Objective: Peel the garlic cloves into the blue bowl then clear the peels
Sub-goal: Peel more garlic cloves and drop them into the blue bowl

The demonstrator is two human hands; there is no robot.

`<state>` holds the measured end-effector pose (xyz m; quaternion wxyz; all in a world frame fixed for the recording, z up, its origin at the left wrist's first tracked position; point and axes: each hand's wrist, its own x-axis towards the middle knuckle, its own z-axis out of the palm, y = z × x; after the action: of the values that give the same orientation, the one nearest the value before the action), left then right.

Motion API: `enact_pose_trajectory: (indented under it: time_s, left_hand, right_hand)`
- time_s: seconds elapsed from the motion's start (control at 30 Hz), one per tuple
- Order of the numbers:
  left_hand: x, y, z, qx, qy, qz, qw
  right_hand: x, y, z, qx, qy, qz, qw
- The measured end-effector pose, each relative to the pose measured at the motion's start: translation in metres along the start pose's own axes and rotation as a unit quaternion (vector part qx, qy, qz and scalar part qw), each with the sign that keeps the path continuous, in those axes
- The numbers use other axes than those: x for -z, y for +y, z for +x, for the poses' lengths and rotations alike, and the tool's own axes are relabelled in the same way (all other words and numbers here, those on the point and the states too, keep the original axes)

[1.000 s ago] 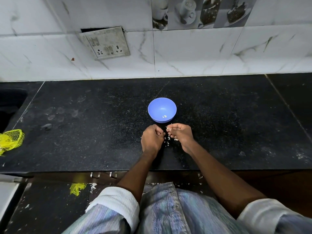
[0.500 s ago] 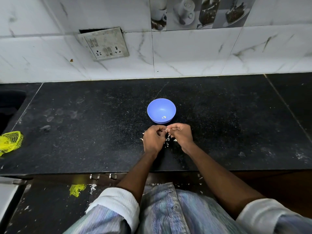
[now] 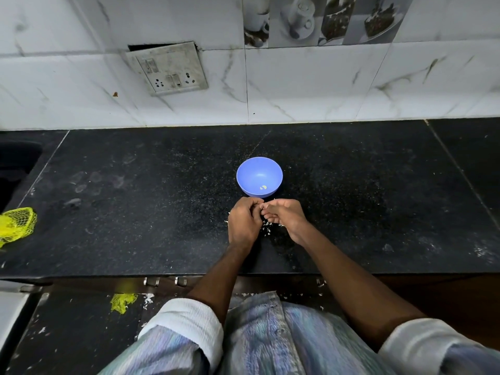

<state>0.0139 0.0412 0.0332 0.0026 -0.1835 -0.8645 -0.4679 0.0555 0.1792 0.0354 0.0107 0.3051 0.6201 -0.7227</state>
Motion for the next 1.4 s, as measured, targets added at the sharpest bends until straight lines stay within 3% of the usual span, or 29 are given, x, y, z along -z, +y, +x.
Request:
enact_pose_trajectory:
  time_s: [0.13,0.4,0.5,0.6,0.67,0.73,0.9,1.07,1.13,1.27,1.4]
  left_hand:
    - [0.000,-0.004,-0.001,-0.015,-0.019,-0.015,1.000]
    - [0.003,-0.012,-0.005,-0.035,-0.056,-0.005,0.998]
    - [-0.002,-0.013,-0.002,0.023,-0.044,-0.057,0.997]
    - [-0.010,-0.012,0.001,0.139,-0.052,-0.146,0.978]
    - [-0.013,-0.015,0.001,0.169,-0.051,-0.179,0.968]
    - [-0.009,-0.015,0.000,0.129,-0.050,-0.154,0.978]
    - [0.006,-0.011,-0.001,-0.104,-0.050,-0.013,0.993]
    - [0.008,-0.020,-0.001,-0.168,-0.071,0.077,0.980]
    - [0.005,-0.020,-0.002,-0.128,-0.066,0.035,0.989]
    - [0.000,-0.018,0.003,0.060,-0.067,-0.125,0.988]
    - [-0.009,-0.019,0.002,0.114,-0.084,-0.161,0.977]
  right_hand:
    - [0.000,0.000,-0.001,0.004,0.029,-0.009,1.000]
    - [0.004,0.002,-0.004,0.026,-0.002,-0.127,0.992]
    - [0.000,0.006,-0.003,0.074,0.012,-0.149,0.986]
    - [-0.003,0.006,-0.003,0.131,0.036,-0.192,0.972]
    - [-0.002,0.004,-0.004,0.144,0.031,-0.215,0.965]
    - [0.001,0.000,-0.004,0.122,0.008,-0.218,0.968]
    - [0.005,-0.007,-0.005,0.005,-0.044,-0.128,0.991]
    - [0.008,-0.006,-0.006,-0.009,-0.077,-0.133,0.988]
    - [0.008,-0.006,-0.005,0.002,-0.071,-0.146,0.987]
    - [0.004,-0.005,-0.004,0.038,-0.037,-0.151,0.987]
    - [0.003,-0.003,-0.002,0.039,-0.026,-0.174,0.984]
